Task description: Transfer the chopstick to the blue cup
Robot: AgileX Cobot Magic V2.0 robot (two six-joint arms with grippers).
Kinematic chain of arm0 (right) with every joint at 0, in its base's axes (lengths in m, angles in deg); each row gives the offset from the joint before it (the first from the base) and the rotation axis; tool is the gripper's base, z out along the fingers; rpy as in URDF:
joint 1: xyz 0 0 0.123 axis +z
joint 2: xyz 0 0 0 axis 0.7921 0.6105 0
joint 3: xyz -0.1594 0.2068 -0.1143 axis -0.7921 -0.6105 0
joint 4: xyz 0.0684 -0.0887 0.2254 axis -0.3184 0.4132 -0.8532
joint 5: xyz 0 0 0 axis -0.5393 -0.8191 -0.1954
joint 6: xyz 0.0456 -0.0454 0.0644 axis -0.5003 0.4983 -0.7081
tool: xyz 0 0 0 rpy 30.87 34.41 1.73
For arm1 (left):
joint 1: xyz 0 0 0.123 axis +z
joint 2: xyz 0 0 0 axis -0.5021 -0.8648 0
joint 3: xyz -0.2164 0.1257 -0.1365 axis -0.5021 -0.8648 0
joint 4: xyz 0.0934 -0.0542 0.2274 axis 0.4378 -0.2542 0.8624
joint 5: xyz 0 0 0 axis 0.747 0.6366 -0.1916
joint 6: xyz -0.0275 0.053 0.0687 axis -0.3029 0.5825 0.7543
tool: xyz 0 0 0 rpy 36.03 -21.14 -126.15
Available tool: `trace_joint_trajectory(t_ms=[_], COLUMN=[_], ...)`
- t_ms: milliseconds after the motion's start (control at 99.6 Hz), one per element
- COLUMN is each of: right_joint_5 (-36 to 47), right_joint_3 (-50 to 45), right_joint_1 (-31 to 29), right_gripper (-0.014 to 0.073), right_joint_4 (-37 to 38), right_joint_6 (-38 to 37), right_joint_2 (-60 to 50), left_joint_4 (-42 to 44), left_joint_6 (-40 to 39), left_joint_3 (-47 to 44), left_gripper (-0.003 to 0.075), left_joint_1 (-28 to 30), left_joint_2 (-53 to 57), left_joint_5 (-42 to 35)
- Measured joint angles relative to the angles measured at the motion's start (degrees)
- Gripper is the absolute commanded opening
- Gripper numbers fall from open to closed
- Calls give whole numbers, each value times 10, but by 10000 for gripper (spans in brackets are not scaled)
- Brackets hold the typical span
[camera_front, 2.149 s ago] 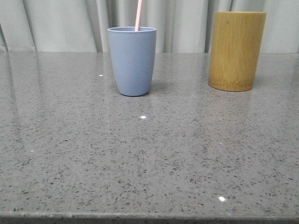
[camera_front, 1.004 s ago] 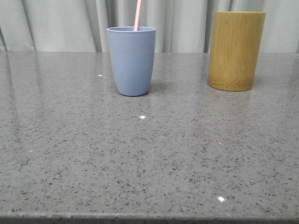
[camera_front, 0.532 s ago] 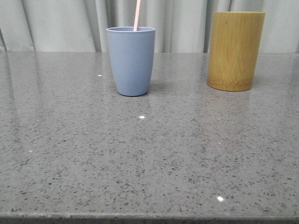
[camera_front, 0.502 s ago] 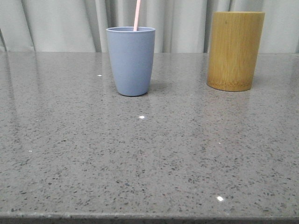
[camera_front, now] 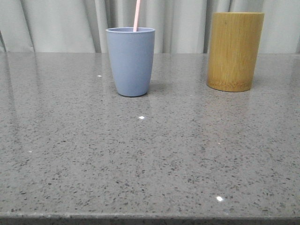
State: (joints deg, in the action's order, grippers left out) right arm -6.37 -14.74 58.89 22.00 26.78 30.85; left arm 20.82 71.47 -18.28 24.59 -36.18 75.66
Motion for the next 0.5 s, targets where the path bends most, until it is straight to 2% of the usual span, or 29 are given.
trace_joint_trajectory(t_ms=[231, 502], right_joint_5=[97, 134], right_joint_3=[-85, -90], right_joint_1=[-2, -2], right_gripper=[-67, -67], right_joint_4=[0, 0], right_joint_6=[-25, -29], right_joint_2=[0, 0], left_joint_4=[0, 0], left_joint_6=[0, 0], left_joint_3=[0, 0], left_gripper=[-19, -19], left_joint_1=[0, 0], left_joint_2=[0, 0], left_joint_5=[0, 0])
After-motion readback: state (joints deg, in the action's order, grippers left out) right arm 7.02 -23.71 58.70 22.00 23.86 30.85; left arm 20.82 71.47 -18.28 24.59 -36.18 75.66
